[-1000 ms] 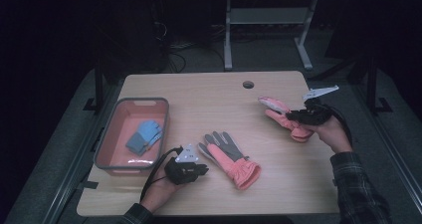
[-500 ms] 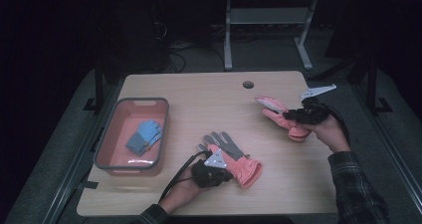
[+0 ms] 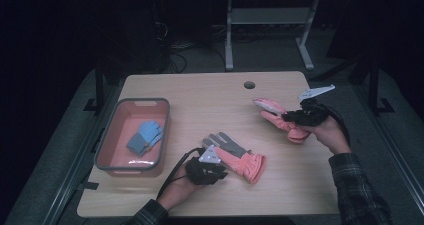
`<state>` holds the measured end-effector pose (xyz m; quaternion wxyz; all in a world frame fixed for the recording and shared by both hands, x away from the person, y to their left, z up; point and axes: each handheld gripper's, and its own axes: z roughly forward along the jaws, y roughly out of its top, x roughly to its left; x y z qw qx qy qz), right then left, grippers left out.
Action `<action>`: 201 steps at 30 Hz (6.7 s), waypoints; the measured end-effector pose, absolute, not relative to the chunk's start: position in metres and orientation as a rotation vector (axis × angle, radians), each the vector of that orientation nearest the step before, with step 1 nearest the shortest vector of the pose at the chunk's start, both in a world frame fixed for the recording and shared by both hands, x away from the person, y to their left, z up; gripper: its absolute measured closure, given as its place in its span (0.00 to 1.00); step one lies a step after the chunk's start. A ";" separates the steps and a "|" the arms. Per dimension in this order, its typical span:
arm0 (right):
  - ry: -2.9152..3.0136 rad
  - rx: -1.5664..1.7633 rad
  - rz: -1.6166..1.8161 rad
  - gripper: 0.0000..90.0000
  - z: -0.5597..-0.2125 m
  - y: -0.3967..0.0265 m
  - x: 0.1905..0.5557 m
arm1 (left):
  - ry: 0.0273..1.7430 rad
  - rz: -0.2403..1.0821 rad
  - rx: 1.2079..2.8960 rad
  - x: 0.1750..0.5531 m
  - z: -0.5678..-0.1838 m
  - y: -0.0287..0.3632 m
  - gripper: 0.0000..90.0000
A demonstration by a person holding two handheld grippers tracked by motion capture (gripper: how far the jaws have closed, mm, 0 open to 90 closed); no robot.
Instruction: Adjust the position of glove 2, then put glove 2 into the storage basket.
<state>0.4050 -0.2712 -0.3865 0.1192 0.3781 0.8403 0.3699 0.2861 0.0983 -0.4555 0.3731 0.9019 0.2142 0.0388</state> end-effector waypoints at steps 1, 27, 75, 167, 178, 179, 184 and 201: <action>2.459 1.100 1.079 0.92 -0.385 -0.270 0.404 | 0.566 0.122 2.322 0.285 -0.456 0.104 0.74; 2.587 0.894 1.145 0.92 -0.362 -0.186 0.364 | 0.695 0.271 2.354 0.281 -0.464 0.137 0.27; 2.587 0.833 1.200 0.87 -0.350 -0.163 0.343 | 0.755 0.220 2.301 0.282 -0.454 0.143 0.72; 2.683 0.801 1.354 1.00 -0.414 -0.202 0.312 | 0.800 0.067 2.298 0.348 -0.441 0.119 0.58; 2.603 0.794 1.398 1.00 -0.397 -0.185 0.344 | 0.816 0.093 2.205 0.342 -0.415 0.130 0.31; 2.599 0.790 1.394 1.00 -0.398 -0.182 0.346 | 0.820 0.098 2.194 0.342 -0.413 0.131 0.30; 2.596 0.822 1.374 1.00 -0.406 -0.179 0.350 | 0.816 0.111 2.149 0.343 -0.401 0.138 0.29; 2.689 0.835 1.244 1.00 -0.435 -0.159 0.355 | 0.778 0.064 2.128 0.341 -0.392 0.129 0.23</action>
